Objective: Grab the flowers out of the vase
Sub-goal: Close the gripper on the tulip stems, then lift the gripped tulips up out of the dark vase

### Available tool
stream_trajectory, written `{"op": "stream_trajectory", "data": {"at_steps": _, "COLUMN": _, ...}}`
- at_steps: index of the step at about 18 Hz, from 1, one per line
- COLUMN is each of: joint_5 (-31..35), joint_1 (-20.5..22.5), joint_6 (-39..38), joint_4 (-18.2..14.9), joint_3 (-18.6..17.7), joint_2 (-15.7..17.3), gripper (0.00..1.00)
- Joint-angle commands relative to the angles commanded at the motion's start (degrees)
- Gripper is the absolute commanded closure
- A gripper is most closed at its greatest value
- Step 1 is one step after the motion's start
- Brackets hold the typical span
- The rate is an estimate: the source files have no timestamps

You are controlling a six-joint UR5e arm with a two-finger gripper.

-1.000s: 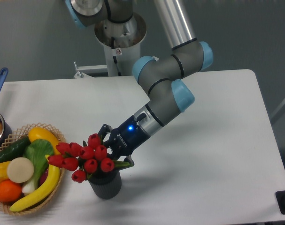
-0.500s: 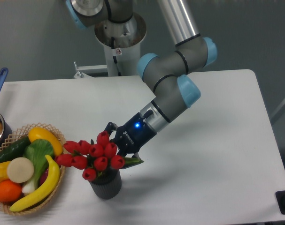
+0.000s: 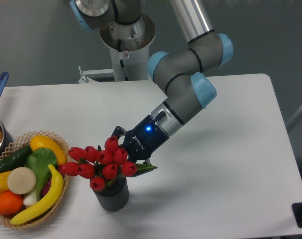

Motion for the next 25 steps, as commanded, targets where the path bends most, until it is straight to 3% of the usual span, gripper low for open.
{"op": "stream_trajectory", "data": {"at_steps": 4, "joint_5": 0.0, "joint_1": -0.62, "joint_6": -3.69, "joint_4": 0.0, "joint_3": 2.55, "joint_2": 0.18, "gripper": 0.53}}
{"op": "stream_trajectory", "data": {"at_steps": 9, "joint_5": 0.0, "joint_1": -1.32, "joint_6": -8.36, "joint_4": -0.09, "joint_3": 3.08, "joint_2": 1.41, "gripper": 0.53}}
{"op": "stream_trajectory", "data": {"at_steps": 19, "joint_5": 0.0, "joint_1": -1.32, "joint_6": -17.14, "joint_4": -0.09, "joint_3": 3.26, "joint_2": 7.03, "gripper": 0.53}}
{"op": "stream_trajectory", "data": {"at_steps": 25, "joint_5": 0.0, "joint_1": -1.06, "joint_6": -20.57, "joint_4": -0.09, "joint_3": 6.85, "joint_2": 7.65, "gripper": 0.53}}
